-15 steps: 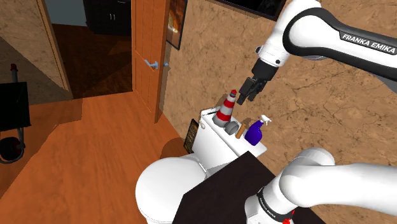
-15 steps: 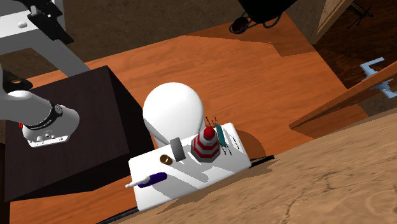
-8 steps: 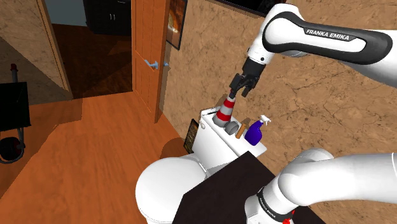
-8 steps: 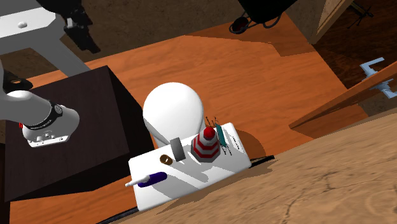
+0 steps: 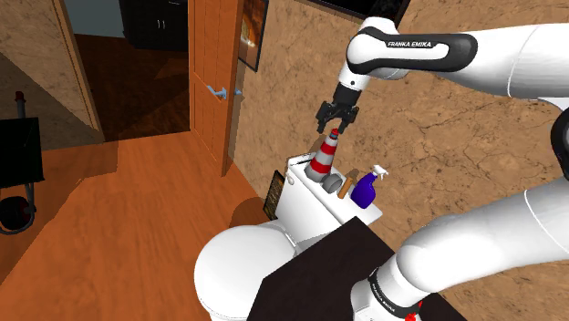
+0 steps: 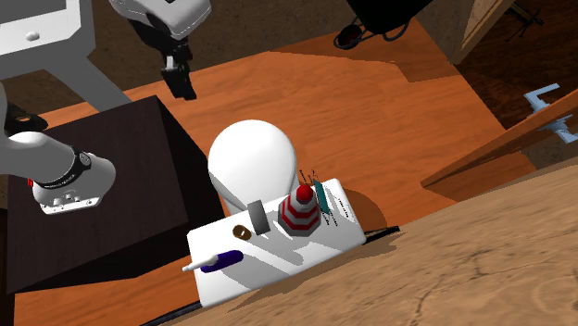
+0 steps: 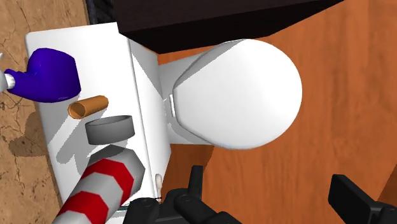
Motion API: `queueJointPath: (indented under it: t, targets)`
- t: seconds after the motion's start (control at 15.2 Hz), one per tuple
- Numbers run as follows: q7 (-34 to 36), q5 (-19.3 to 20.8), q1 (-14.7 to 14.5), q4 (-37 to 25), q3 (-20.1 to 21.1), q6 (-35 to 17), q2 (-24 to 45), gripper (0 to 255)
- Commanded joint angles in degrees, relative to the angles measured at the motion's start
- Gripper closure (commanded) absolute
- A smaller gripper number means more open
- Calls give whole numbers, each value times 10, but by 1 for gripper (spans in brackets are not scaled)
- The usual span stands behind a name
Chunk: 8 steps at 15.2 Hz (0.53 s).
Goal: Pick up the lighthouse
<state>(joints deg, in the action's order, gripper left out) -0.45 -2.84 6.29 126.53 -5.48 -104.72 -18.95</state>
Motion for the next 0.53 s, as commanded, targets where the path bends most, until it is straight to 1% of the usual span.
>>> queueJointPath:
  t: [0.0, 0.46]
  targets:
    - [10, 4, 10, -30, -8, -7, 43, 0]
    - [46, 8, 38, -143, -36, -18, 187, 0]
